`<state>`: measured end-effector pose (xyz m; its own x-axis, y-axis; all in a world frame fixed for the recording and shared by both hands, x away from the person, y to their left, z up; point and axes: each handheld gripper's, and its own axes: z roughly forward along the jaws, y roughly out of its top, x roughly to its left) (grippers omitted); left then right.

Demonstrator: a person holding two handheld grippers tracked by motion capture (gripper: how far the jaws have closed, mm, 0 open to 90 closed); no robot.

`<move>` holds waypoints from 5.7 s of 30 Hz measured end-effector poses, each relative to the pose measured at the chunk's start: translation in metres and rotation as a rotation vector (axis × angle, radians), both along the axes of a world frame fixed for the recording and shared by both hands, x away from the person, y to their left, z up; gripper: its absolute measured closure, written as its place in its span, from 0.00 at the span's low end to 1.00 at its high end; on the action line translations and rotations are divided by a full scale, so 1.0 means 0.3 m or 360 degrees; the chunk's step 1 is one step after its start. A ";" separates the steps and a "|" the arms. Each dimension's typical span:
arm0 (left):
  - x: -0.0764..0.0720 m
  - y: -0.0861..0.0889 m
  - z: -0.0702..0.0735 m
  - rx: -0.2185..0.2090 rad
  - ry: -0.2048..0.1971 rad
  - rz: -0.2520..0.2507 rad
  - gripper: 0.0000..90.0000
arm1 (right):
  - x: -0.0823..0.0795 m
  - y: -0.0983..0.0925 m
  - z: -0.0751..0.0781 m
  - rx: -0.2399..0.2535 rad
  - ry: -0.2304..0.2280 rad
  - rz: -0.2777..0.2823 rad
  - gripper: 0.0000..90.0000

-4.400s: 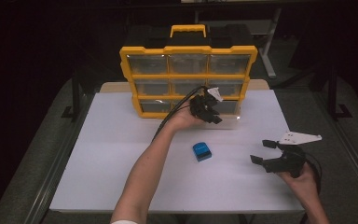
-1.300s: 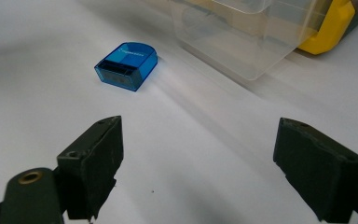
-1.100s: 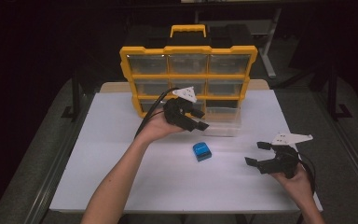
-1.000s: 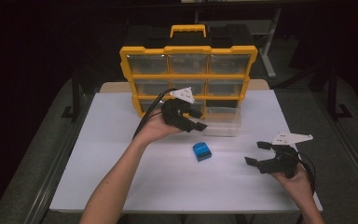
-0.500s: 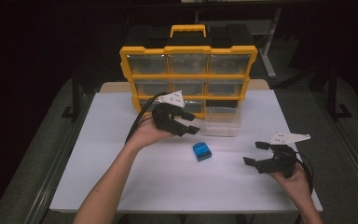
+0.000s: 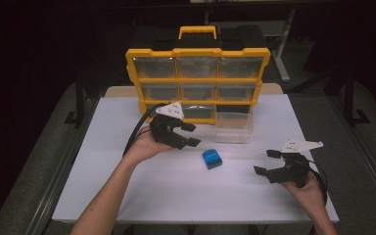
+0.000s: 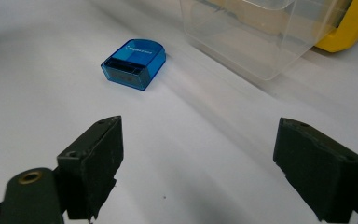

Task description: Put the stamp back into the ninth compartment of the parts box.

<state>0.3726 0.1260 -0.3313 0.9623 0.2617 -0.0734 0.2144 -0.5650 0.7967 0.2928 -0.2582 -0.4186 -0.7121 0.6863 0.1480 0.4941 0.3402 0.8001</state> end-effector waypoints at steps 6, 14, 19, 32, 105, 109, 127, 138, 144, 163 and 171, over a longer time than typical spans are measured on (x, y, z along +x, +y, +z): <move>-0.026 0.042 -0.012 -0.0005 -0.0024 0.0025 0.44 | -0.006 0.010 -0.001 -0.0008 0.0001 0.0023 0.17; -0.065 0.099 -0.028 0.0019 -0.0049 0.0077 0.43 | -0.009 0.029 0.000 -0.0011 0.0007 0.0032 0.17; -0.086 0.132 -0.038 0.0021 -0.0051 0.0102 0.42 | -0.008 0.030 -0.009 -0.0022 0.0025 0.0034 0.17; -0.144 0.212 -0.062 0.0006 -0.0047 0.0196 0.41 | -0.011 0.029 -0.015 -0.0024 0.0035 0.0033 0.17; -0.307 0.401 -0.227 0.0004 -0.0102 0.0484 0.26 | -0.003 0.083 -0.013 -0.0056 0.0081 0.0096 0.17; -0.310 0.412 -0.229 0.0004 -0.0108 0.0497 0.26 | 0.004 0.096 -0.006 -0.0072 0.0099 0.0110 0.17; -0.317 0.441 -0.224 -0.0026 -0.0121 0.0518 0.24 | 0.043 0.188 0.032 -0.0085 0.0159 0.0150 0.17; -0.320 0.442 -0.226 -0.0032 -0.0123 0.0520 0.24 | 0.054 0.226 0.056 -0.0105 0.0180 0.0172 0.17; -0.322 0.445 -0.224 -0.0032 -0.0126 0.0523 0.24 | 0.064 0.253 0.067 -0.0113 0.0183 0.0201 0.16; -0.324 0.450 -0.222 -0.0035 -0.0132 0.0519 0.24 | 0.090 0.359 0.072 -0.0141 0.0215 0.0273 0.16; -0.324 0.452 -0.222 -0.0051 -0.0131 0.0523 0.24 | 0.102 0.410 0.054 -0.0164 0.0241 0.0302 0.16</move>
